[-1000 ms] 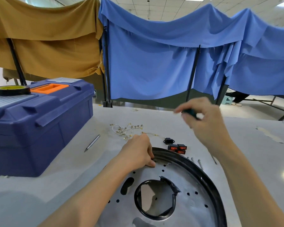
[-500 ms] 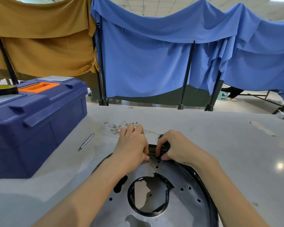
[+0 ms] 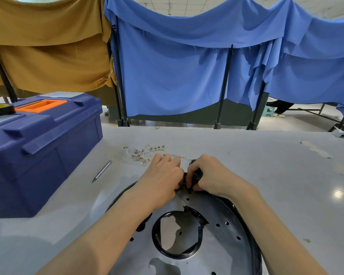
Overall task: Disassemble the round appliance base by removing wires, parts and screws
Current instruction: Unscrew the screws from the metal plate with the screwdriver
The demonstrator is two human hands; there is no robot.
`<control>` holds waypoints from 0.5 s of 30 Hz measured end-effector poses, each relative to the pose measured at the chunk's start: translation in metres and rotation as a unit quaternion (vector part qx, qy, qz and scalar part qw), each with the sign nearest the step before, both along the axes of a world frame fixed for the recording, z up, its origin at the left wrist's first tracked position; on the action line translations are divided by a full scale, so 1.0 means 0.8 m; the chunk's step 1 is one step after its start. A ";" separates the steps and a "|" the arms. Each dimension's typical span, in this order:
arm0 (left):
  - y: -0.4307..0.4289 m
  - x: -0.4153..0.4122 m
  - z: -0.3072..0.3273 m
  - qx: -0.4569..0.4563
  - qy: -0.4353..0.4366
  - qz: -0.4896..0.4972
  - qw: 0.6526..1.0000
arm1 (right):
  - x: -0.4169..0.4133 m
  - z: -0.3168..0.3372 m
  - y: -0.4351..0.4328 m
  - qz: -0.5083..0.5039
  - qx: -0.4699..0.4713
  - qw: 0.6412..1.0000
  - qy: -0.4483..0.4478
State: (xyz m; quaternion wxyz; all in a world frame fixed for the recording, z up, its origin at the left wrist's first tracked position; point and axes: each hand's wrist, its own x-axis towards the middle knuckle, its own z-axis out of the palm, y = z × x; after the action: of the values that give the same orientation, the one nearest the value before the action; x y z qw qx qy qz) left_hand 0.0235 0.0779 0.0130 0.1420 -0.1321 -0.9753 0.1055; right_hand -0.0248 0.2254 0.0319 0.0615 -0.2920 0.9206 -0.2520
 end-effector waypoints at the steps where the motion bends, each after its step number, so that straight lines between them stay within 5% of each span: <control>1: 0.000 0.000 -0.001 -0.004 0.003 -0.002 1.000 | 0.000 0.000 0.000 0.000 0.000 1.000 -0.002; 15: 0.003 0.002 -0.005 -0.076 0.033 -0.008 0.997 | 0.000 -0.002 -0.001 0.003 -0.009 1.000 -0.003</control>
State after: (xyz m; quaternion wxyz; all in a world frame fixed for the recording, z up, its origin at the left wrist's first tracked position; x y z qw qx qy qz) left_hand 0.0251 0.0801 0.0087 0.1649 -0.1467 -0.9581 0.1825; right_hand -0.0248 0.2250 0.0305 0.0629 -0.2945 0.9172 -0.2608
